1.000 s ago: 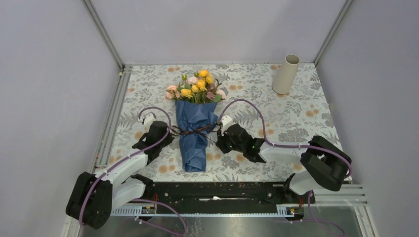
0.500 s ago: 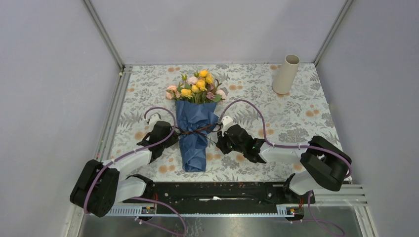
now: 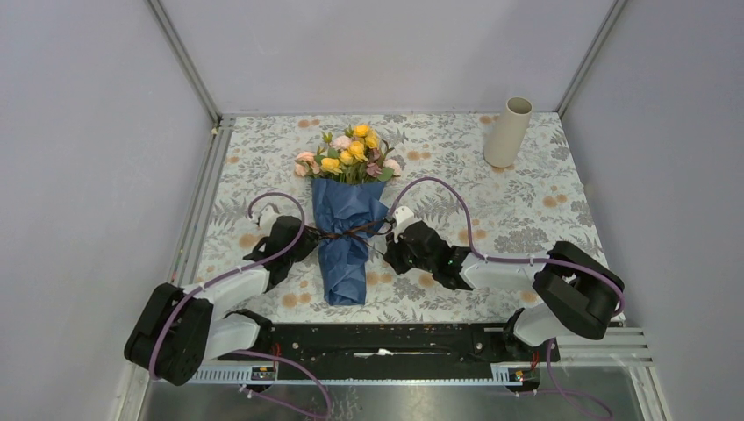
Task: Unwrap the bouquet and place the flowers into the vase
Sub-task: Untie the ribbon from the wrapping paper.
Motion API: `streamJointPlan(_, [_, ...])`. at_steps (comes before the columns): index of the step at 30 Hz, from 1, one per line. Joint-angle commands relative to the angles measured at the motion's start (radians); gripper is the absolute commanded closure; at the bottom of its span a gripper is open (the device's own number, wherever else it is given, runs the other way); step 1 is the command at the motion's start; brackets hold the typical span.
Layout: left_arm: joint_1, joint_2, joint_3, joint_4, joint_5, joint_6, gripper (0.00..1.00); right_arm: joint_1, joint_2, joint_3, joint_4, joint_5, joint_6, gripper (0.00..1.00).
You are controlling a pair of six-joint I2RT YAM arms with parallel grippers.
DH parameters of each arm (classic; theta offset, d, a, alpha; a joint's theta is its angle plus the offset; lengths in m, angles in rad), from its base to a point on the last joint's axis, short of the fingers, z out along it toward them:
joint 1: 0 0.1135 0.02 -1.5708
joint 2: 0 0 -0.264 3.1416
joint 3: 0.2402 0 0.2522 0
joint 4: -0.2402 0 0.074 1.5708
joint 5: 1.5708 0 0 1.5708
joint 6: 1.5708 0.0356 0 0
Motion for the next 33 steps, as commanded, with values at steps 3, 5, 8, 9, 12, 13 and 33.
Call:
streamJointPlan(3, [-0.003,0.030,-0.019,0.085,0.008,-0.062,0.62,0.008,-0.015,-0.009,0.034,0.001,0.009,0.90])
streamJointPlan(5, [-0.003,0.039,-0.029,0.089,0.010,-0.073,0.62,0.008,-0.017,-0.009,0.033,0.001,0.008,0.90])
streamJointPlan(8, [-0.003,0.047,-0.049,0.109,0.018,-0.097,0.62,0.008,-0.016,-0.010,0.035,0.000,0.009,0.90])
streamJointPlan(9, [-0.003,0.049,-0.053,0.117,0.021,-0.110,0.62,0.008,-0.017,-0.011,0.034,-0.001,0.008,0.90])
streamJointPlan(12, [-0.004,0.049,-0.062,0.129,0.027,-0.128,0.61,0.008,-0.017,-0.010,0.035,-0.001,0.008,0.90])
streamJointPlan(13, [-0.003,0.045,-0.062,0.129,0.027,-0.132,0.60,0.008,-0.017,-0.010,0.034,-0.001,0.009,0.90])
streamJointPlan(33, [-0.004,-0.057,-0.089,0.062,0.071,-0.209,0.53,0.008,-0.005,-0.007,0.038,-0.008,0.012,0.90])
